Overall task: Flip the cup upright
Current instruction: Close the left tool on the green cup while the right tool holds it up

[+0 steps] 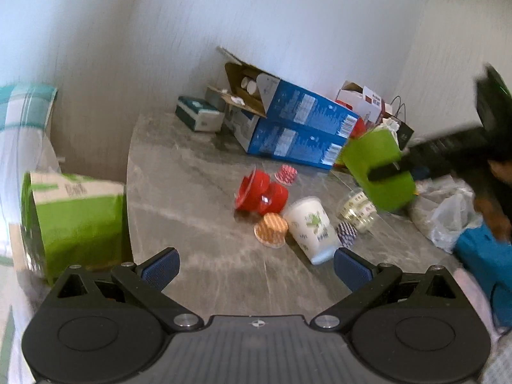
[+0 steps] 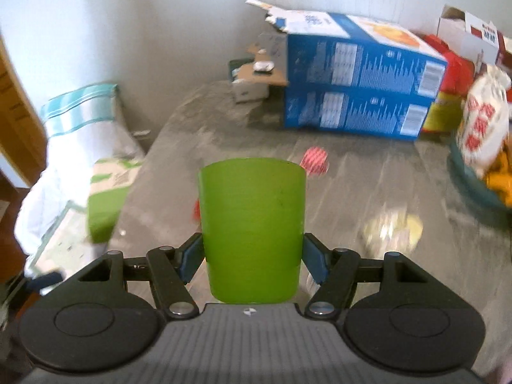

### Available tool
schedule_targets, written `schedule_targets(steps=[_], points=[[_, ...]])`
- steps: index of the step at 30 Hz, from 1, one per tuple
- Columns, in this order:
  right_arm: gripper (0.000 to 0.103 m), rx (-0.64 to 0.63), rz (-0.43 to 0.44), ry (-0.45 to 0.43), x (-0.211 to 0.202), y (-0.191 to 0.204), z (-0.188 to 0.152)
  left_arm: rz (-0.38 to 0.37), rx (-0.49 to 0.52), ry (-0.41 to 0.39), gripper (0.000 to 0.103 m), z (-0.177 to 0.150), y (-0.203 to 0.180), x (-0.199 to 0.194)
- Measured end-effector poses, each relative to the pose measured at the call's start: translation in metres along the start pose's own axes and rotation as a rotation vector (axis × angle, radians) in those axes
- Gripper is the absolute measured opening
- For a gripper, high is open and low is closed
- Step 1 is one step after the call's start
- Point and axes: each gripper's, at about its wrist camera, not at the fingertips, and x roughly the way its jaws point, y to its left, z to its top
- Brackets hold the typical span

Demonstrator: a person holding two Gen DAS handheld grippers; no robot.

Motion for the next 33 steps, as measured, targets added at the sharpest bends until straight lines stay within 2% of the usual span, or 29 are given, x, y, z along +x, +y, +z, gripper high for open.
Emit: schedule_targets(steps=[3, 8, 13, 18, 24, 30, 33], points=[[0.067, 0.021, 0.049, 0.057, 0.002, 0.012, -0.038, -0.014, -0.036, 0.051, 0.103, -0.011, 0.008, -0.003], [0.067, 0.150, 0.169, 0.139, 0.032, 0.014, -0.082, -0.043, -0.113, 0.105, 0.103, -0.021, 0.021, -0.003], [0.067, 0.250, 0.197, 0.160, 0.063, 0.011, -0.100, -0.089, -0.197, 0.181, 0.103, -0.022, 0.027, 0.005], [0.067, 0.274, 0.210, 0.181, 0.077, 0.016, -0.117, -0.119, -0.246, 0.229, 0.103, -0.019, 0.022, 0.021], [0.067, 0.269, 0.219, 0.131, 0.071, 0.020, -0.127, -0.108, -0.232, 0.305, 0.103, -0.009, 0.004, 0.047], [0.067, 0.259, 0.226, 0.076, 0.067, 0.021, -0.136, -0.120, -0.366, 0.427, 0.103, -0.009, -0.005, 0.085], [0.067, 0.260, 0.239, 0.065, 0.068, 0.021, -0.139, -0.100, -0.384, 0.484, 0.102, -0.008, -0.012, 0.102]])
